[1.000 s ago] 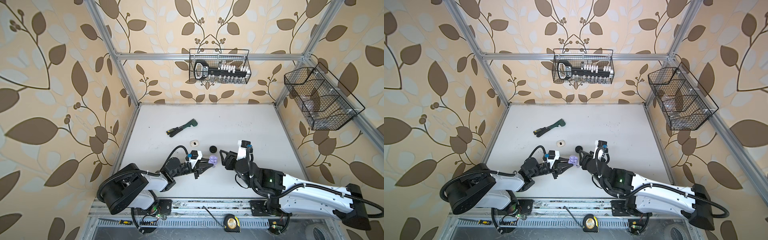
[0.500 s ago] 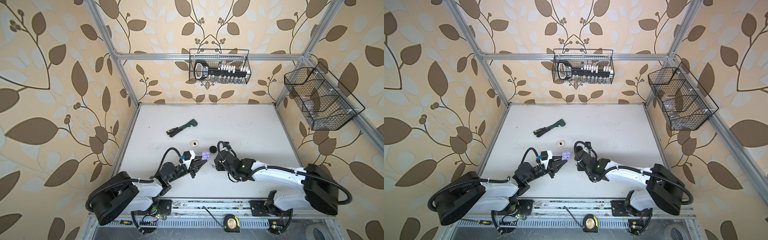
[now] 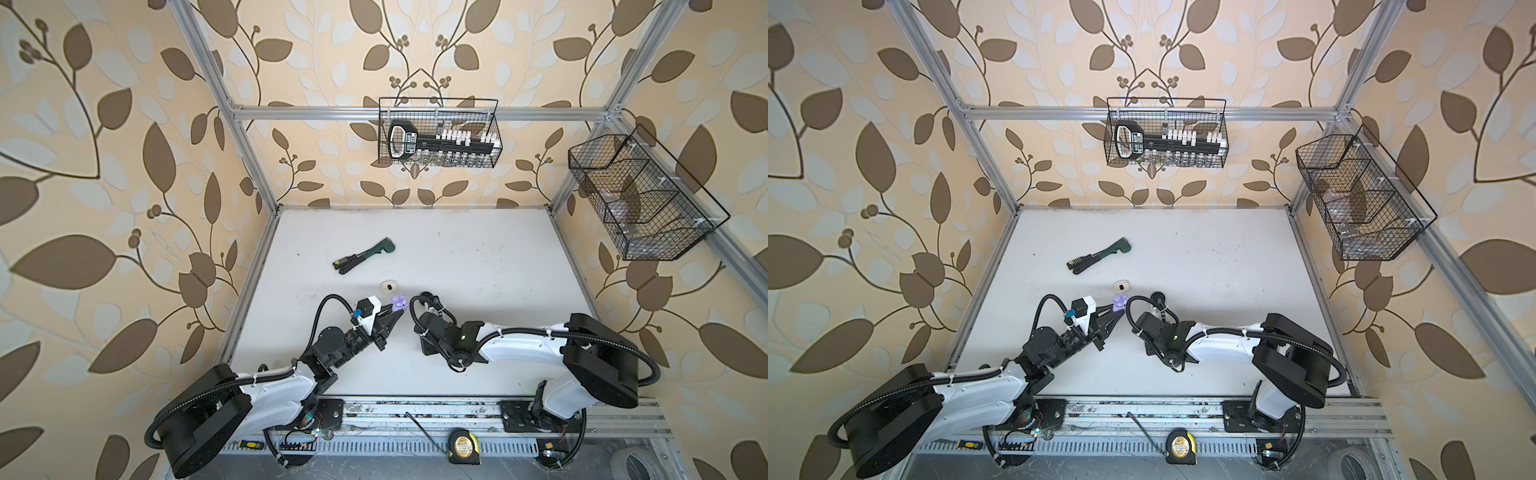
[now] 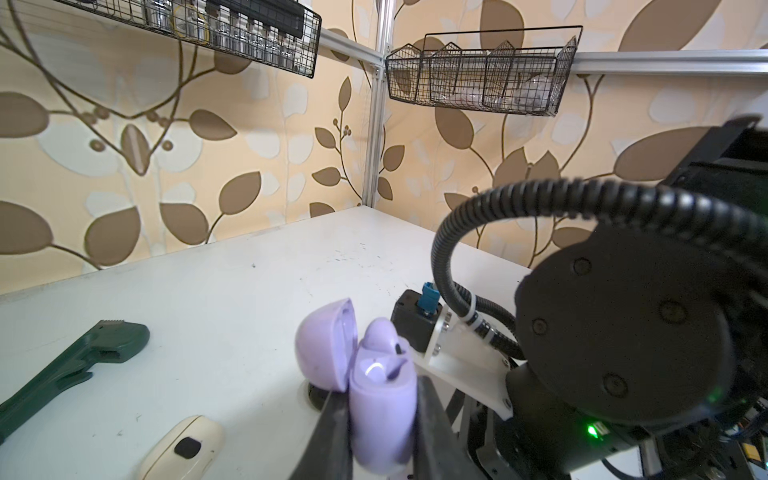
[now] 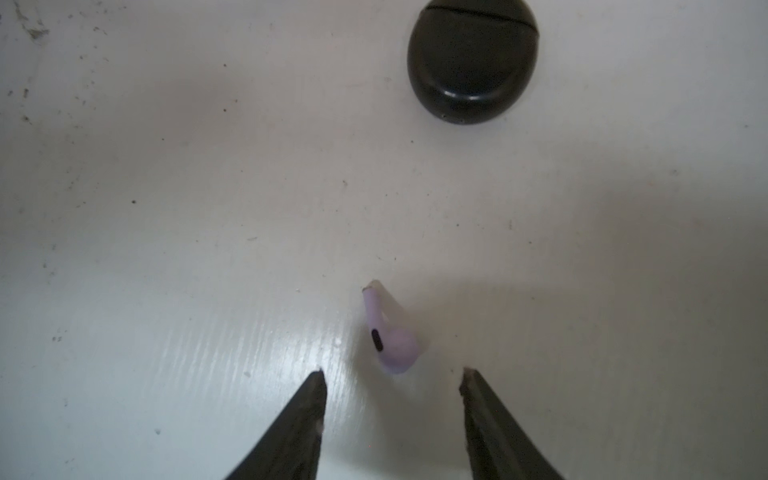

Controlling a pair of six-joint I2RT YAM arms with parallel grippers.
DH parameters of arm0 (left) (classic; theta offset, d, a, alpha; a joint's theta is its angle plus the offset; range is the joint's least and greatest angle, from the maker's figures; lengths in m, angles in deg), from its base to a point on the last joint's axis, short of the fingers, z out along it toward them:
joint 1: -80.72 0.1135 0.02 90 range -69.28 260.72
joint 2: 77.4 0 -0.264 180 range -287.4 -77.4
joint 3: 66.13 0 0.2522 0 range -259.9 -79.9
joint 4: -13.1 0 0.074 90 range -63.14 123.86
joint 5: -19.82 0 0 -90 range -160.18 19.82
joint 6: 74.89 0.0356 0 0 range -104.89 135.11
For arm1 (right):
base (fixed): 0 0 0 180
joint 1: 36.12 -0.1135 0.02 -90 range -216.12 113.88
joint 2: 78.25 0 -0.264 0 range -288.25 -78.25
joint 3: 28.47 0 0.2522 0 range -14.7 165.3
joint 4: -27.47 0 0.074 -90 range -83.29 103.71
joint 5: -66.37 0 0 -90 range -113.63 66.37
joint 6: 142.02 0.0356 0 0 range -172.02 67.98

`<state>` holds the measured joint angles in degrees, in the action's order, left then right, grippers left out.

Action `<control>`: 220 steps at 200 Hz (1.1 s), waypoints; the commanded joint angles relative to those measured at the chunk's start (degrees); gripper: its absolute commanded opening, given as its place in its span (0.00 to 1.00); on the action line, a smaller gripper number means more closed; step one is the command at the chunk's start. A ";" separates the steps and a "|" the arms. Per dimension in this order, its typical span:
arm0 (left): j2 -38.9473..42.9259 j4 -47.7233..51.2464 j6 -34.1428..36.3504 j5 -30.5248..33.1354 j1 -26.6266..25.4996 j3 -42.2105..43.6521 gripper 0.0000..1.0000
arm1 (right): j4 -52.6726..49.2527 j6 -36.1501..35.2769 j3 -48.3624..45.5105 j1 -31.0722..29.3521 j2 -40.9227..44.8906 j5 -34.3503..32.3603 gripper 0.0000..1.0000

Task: Insert the wireless bluetooth earbuds into the charging case
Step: 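Move the right gripper back toward the second lilac earbud, then lower the open right gripper over the second lilac earbud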

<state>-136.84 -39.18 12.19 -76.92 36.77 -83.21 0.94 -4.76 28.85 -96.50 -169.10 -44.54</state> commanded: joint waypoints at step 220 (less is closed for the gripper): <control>1.18 -0.58 1.43 2.29 -0.53 0.29 0.00 | -3.16 -1.39 -1.46 4.31 -1.65 -4.52 0.41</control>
<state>-136.65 -37.17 12.25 -75.46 36.77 -83.21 -0.31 -5.43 28.37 -92.69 -170.89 -48.69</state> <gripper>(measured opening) 0.216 0.415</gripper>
